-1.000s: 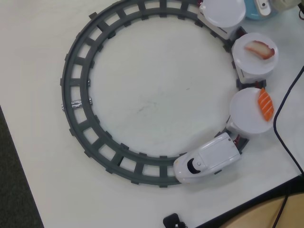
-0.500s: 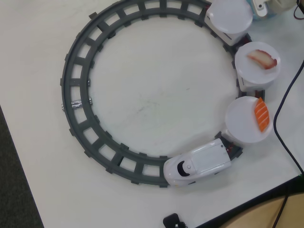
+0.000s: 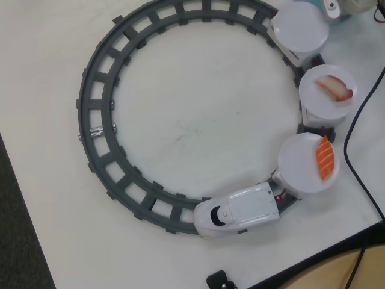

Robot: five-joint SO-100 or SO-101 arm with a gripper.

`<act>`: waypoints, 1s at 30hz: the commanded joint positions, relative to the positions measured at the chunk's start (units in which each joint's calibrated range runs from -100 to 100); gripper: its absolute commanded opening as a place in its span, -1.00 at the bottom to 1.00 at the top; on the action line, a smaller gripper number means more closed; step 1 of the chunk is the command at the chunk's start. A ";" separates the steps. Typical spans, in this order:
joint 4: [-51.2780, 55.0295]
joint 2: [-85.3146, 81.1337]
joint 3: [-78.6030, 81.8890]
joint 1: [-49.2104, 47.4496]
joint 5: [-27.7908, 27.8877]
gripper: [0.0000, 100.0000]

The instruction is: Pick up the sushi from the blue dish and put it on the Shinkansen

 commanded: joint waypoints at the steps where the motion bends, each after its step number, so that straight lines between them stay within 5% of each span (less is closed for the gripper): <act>1: 0.88 -10.07 -2.31 1.53 -0.20 -0.95; 13: 5.76 -42.22 7.66 -10.26 0.43 -0.95; 30: 5.76 -44.73 28.57 -28.31 0.48 -0.95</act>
